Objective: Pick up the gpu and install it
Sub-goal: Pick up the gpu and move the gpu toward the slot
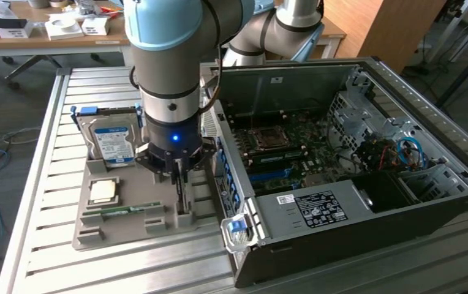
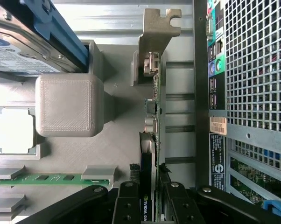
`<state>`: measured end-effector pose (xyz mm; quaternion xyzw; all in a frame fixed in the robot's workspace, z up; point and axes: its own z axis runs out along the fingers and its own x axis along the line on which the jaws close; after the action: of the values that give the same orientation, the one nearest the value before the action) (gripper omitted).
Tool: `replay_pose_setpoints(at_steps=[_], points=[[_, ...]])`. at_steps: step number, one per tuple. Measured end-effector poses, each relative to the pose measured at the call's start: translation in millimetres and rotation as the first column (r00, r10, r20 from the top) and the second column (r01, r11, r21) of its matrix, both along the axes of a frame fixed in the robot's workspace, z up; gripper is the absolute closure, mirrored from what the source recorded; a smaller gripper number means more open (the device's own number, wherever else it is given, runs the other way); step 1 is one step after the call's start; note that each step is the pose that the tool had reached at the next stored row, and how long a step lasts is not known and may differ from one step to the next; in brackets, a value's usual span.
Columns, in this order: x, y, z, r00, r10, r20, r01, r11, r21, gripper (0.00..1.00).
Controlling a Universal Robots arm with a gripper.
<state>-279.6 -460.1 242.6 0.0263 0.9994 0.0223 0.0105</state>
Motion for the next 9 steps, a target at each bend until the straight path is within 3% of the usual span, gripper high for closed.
replay_pose_setpoints(at_steps=[9], points=[[0.0, 0.0, 32.3, 1.0000, 0.000, 0.0000, 0.000, 1.0000, 0.0000, 0.74]])
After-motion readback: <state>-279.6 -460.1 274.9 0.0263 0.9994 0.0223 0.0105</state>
